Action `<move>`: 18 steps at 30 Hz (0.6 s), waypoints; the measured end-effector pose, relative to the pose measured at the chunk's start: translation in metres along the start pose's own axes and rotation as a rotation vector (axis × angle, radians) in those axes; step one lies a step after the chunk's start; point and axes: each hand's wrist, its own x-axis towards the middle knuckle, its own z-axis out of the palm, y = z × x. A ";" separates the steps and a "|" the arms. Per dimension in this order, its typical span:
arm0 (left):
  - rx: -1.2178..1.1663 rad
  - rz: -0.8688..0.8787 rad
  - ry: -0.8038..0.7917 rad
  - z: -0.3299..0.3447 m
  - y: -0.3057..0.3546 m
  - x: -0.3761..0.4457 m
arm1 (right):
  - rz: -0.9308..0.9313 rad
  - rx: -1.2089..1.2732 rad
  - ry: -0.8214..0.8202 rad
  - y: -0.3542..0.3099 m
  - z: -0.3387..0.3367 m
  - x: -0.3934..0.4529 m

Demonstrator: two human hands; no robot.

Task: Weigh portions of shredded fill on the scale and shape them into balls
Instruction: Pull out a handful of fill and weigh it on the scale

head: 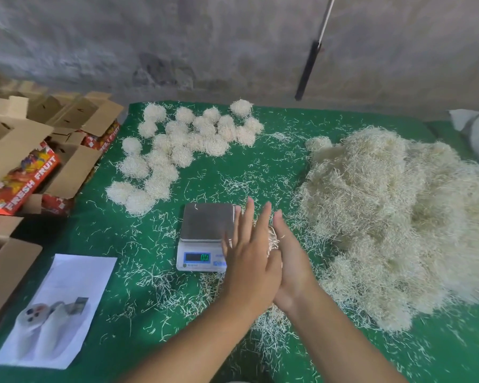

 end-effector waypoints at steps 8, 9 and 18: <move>-0.663 -0.363 -0.263 -0.006 0.013 -0.012 | -0.097 -0.172 0.109 -0.021 -0.013 0.008; -0.710 -0.426 -0.271 -0.008 0.009 -0.013 | -0.102 -0.213 0.124 -0.023 -0.011 0.007; -0.886 -0.687 -0.492 -0.026 -0.055 -0.009 | -0.041 -0.833 0.045 0.007 -0.025 0.019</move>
